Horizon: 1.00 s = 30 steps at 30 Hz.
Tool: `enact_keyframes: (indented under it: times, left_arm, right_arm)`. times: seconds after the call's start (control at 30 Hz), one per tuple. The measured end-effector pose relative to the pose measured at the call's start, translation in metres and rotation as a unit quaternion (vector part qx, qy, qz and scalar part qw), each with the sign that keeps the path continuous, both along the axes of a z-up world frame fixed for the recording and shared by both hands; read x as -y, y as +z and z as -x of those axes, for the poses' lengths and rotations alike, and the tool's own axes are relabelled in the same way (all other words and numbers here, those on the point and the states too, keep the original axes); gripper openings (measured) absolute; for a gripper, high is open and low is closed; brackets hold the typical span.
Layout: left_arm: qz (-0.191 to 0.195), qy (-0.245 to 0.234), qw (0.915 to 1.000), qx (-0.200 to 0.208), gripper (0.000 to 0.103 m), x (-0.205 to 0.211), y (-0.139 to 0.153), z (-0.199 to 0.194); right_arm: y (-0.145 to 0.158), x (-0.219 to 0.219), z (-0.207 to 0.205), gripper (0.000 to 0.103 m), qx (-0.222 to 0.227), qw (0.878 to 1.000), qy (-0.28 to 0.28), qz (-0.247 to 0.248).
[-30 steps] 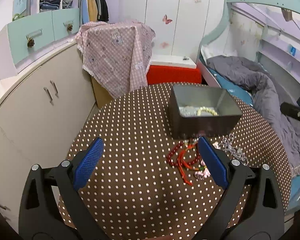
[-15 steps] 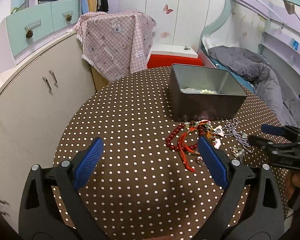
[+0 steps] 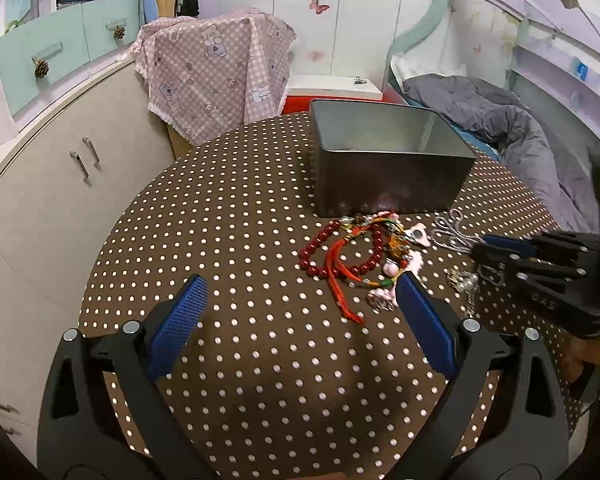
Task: Organize jewelry
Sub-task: 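Grasp the red bead string with the left tool while the right tool grasps the heart chain, then lift both items over the grey box and release them inside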
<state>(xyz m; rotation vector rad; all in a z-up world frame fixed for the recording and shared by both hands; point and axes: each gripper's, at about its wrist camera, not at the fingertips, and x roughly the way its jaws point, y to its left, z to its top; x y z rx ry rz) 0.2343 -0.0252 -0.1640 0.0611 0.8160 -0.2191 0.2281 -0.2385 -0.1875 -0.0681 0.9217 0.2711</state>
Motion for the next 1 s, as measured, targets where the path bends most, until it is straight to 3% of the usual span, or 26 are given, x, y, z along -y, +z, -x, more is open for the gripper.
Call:
enact_keyframes:
  times: [0.37,0.57,0.67,0.73,0.77,0.8,0.87,0.9,1.0]
  left_arm:
    - [-0.044,0.028,0.9985,-0.020,0.093,-0.012,-0.019,-0.047]
    - [-0.078,-0.009,0.9964,-0.034,0.093,0.003,-0.031,-0.054]
    - [-0.083,-0.024,0.9958,-0.030,0.087,0.008,-0.036,-0.054]
    - [-0.047,-0.042,0.9971,-0.042,0.069,0.006,-0.035,-0.054]
    - [-0.037,-0.049,0.9971,-0.045,0.055,0.007,-0.035,-0.054]
    - [-0.039,-0.060,0.9965,-0.043,0.032,0.010,-0.033,-0.052]
    - [-0.045,-0.085,0.9945,-0.041,0.008,0.019,-0.031,-0.045]
    - [-0.049,-0.090,0.9939,-0.039,0.008,0.022,-0.030,-0.042]
    - [-0.013,-0.090,0.9949,-0.042,0.008,0.012,-0.023,-0.037]
  right_arm:
    - [-0.003,0.001,-0.001,0.016,-0.007,1.000,-0.004,-0.010]
    - [-0.004,0.002,-0.003,0.016,-0.008,1.000,-0.006,-0.013]
    - [-0.004,0.002,-0.003,0.016,-0.009,1.000,-0.006,-0.010]
    - [-0.004,0.001,-0.003,0.016,-0.008,1.000,-0.006,-0.008]
    - [-0.004,0.000,-0.004,0.016,-0.008,1.000,-0.007,-0.007]
    - [-0.004,-0.001,-0.004,0.016,-0.008,1.000,-0.008,-0.005]
    - [-0.003,-0.002,-0.003,0.016,-0.007,1.000,-0.008,-0.003]
    - [-0.003,-0.004,-0.002,0.016,-0.007,1.000,-0.007,-0.004]
    - [0.002,-0.004,0.002,0.015,-0.001,1.000,-0.004,-0.009]
